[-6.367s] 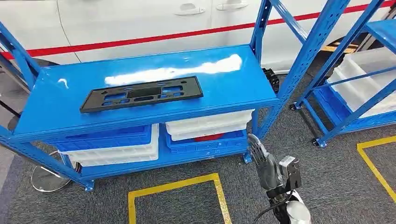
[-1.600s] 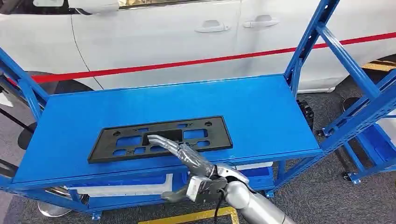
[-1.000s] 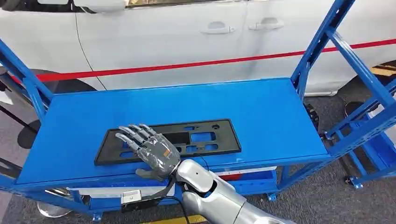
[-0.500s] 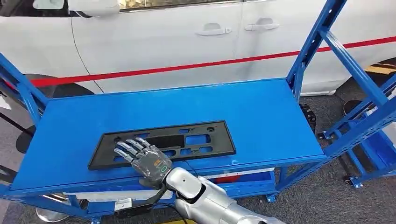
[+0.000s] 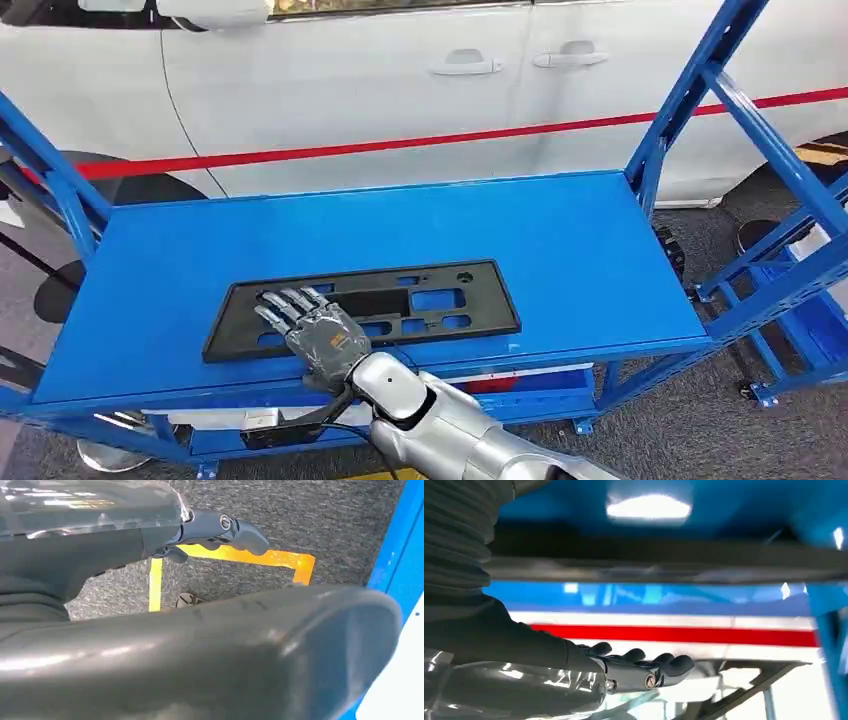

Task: Take the parts from the cabinet and place them on the table.

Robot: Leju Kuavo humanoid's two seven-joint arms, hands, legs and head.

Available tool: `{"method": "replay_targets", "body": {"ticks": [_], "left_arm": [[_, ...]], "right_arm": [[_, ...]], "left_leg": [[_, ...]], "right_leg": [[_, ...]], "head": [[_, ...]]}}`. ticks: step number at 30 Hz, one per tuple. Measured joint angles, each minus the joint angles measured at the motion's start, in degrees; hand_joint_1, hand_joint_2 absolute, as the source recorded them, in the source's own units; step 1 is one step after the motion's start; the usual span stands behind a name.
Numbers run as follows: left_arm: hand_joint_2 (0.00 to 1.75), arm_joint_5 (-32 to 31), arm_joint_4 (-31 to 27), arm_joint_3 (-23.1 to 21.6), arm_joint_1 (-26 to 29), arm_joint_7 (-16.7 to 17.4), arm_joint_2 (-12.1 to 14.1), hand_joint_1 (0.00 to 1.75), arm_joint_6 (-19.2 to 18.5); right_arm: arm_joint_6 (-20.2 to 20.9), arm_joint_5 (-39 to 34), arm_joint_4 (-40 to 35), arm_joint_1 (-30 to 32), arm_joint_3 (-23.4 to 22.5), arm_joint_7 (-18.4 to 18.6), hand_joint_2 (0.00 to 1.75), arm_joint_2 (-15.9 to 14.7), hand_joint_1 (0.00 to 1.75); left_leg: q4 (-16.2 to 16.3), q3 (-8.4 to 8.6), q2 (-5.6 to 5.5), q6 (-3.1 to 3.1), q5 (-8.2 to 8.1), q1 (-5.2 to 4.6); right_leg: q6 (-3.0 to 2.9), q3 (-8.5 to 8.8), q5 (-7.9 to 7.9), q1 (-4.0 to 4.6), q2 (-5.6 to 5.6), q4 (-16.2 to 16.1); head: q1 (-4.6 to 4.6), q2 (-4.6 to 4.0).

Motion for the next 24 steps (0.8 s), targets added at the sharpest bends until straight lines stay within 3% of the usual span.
{"method": "replay_targets", "body": {"ticks": [3, 4, 5, 8, 9, 10, 11, 12, 13, 14, 15, 16, 17, 18, 20, 21, 22, 24], "left_arm": [[0.0, -0.02, 0.0, -0.55, -0.02, 0.09, 0.09, 0.0, 0.02], [0.0, 0.0, 0.0, -0.79, -0.14, 0.09, 0.15, 0.0, 0.0], [0.0, -0.02, 0.0, -0.92, -0.11, 0.09, 0.31, 0.0, -0.02], [0.0, -0.02, 0.0, -1.2, -0.24, 0.09, 0.35, 0.0, -0.11], [0.0, -0.02, 0.0, -1.25, -0.18, 0.09, 0.37, 0.0, -0.11], [0.0, -0.02, 0.02, -1.29, -0.13, 0.09, 0.4, 0.0, -0.09], [0.0, -0.02, 0.07, -1.38, -0.12, 0.09, 0.46, 0.0, -0.09], [0.0, -0.02, 0.07, -1.53, -0.17, 0.09, 0.5, 0.0, -0.09], [0.0, -0.02, 0.09, -1.79, -0.31, 0.09, 0.61, 0.0, -0.09], [0.0, -0.02, 0.09, -1.92, -0.41, 0.09, 0.68, 0.0, -0.09], [0.0, 0.0, 0.09, -2.08, -0.5, 0.09, 0.68, 0.0, -0.11], [0.0, 0.0, 0.09, -2.16, -0.58, 0.11, 0.7, 0.0, -0.11], [0.0, 0.0, 0.09, -2.25, -0.5, 0.17, 0.74, 0.0, -0.11], [0.0, 0.0, 0.09, -2.38, -0.41, 0.24, 0.77, 0.0, -0.11], [0.0, 0.0, 0.09, -2.62, -0.44, 0.35, 0.77, 0.0, -0.18], [0.0, 0.0, 0.09, -2.64, -0.51, 0.35, 0.77, 0.0, -0.26], [0.0, 0.0, 0.09, -2.64, -0.54, 0.35, 0.77, 0.0, -0.26], [0.0, 0.0, 0.11, -2.67, -0.46, 0.35, 0.85, 0.0, -0.44]], "right_arm": [[-0.35, -0.65, 1.03, -1.04, -0.02, 0.44, 1.75, 0.0, 0.0], [-0.41, -0.63, 1.31, -1.35, -0.02, 0.94, 1.75, 0.0, 0.0], [-0.52, -0.54, 1.62, -1.71, -0.02, 1.42, 1.75, 0.07, 0.0], [-0.79, -0.15, 2.54, -2.62, -0.02, 2.14, 1.75, 0.15, 0.0], [-0.81, -0.06, 2.91, -2.56, 0.0, 2.47, 1.75, 0.15, 0.0], [-0.85, 0.18, 3.28, -2.5, 0.0, 2.95, 1.75, 0.15, 0.0], [-0.94, 0.64, 3.63, -2.55, 0.02, 3.34, 1.75, 0.15, 0.0], [-1.05, 1.01, 3.91, -2.73, 0.04, 3.67, 1.75, 0.15, 0.0], [-1.18, 2.04, 4.46, -3.0, 0.09, 4.61, 1.75, 0.15, 0.0], [-1.24, 3.12, 4.89, -3.19, 0.19, 5.52, 1.75, 0.15, 0.0], [-1.24, 4.14, 5.31, -3.33, 0.37, 6.41, 1.75, 0.13, 0.0], [-1.14, 5.59, 5.92, -3.43, 0.74, 7.42, 1.75, 0.15, 0.17], [-0.92, 6.74, 6.47, -3.45, 1.07, 8.22, 1.75, 0.15, 1.41], [-0.41, 8.23, 7.35, -3.49, 1.49, 9.23, 1.75, 0.15, 1.64], [0.15, 9.93, 8.77, -4.01, 1.95, 10.47, 1.75, 0.15, 1.66], [0.46, 10.79, 9.5, -4.19, 2.05, 10.89, 1.75, 0.15, 1.69], [0.81, 11.5, 10.17, -4.19, 2.1, 11.67, 1.75, 0.15, 1.69], [1.64, 12.46, 11.64, -4.06, 2.12, 12.91, 1.75, -0.04, 1.66]], "left_leg": [[-0.51, 0.14, 0.12, -1.06, 0.21, 0.4], [-0.33, 0.12, 0.14, -1.39, -0.06, 0.38], [0.52, -0.13, 0.22, -1.56, -0.66, 0.48], [11.92, -5.38, 0.22, -1.96, -6.75, 0.52], [15.45, -7.11, 0.22, -2.14, -7.87, 0.52], [16.59, -7.74, 0.22, -2.23, -7.56, 0.53], [15.16, -7.15, 0.23, -2.33, -6.06, 0.54], [11.76, -5.56, 0.23, -2.42, -3.78, 0.56], [5.94, -2.72, 0.26, -2.43, -0.67, 0.61], [1.69, -0.8, 0.35, -2.39, 0.82, 0.69], [1.01, -0.17, 0.34, -2.24, -0.59, 0.45], [0.5, -0.12, 0.13, -1.39, -0.33, 0.31], [0.61, -0.28, 0.14, -1.15, -0.34, 0.29], [0.63, -0.29, 0.13, -0.8, -0.38, 0.22], [0.23, -0.09, 0.2, 0.03, 0.01, 0.46], [0.2, -0.05, 0.19, 0.22, -0.01, 0.44], [0.2, -0.05, 0.21, 0.62, -0.03, 0.43], [0.21, -0.08, 0.26, 0.76, -0.04, 0.34]], "right_leg": [[-0.16, -0.17, 0.13, 0.36, 0.21, -0.06], [-0.55, 0.27, 0.65, -0.36, 0.14, -0.99], [-0.57, 0.55, 0.79, -0.38, 0.06, -1.34], [-1.01, 0.63, 0.71, -0.25, -0.07, -1.37], [-1.12, 0.62, 0.63, -0.18, -0.07, -1.34], [-1.13, 0.62, 0.61, -0.17, -0.06, -1.28], [-1.11, 0.63, 0.54, -0.2, -0.02, -1.2], [-0.99, 0.62, 0.42, -0.29, 0.04, -1.0], [-0.74, 0.65, 0.15, -0.42, 0.11, -0.62], [-0.46, 0.61, -0.18, -0.44, 0.11, -0.18], [-0.12, 0.36, -0.38, -0.07, 0.1, 0.06], [0.03, 0.07, -0.44, 0.03, 0.14, 0.49], [0.27, 0.07, -0.3, 0.01, 0.12, 0.39], [0.4, 0.11, -0.27, -0.06, 0.08, 0.25], [1.05, -0.02, -0.83, -0.2, 0.11, 0.81], [1.44, -0.66, -2.03, -0.29, 0.07, 2.5], [1.69, -2.28, -3.93, -0.37, 0.07, 5.83], [2.01, -6.82, -7.74, -0.55, 0.05, 14.96]], "head": [[0.07, 0.0], [0.02, 0.0], [0.04, 0.0], [-0.04, 0.0], [-0.07, 0.0], [-0.04, 0.0], [-0.06, 0.0], [-0.04, 0.0], [-0.07, 0.0], [-0.04, 0.0], [-0.04, 0.0], [0.04, 0.0], [0.11, 0.0], [0.04, 0.0], [0.04, 0.0], [0.11, 0.0], [0.06, 0.0], [0.07, 0.0]]}}
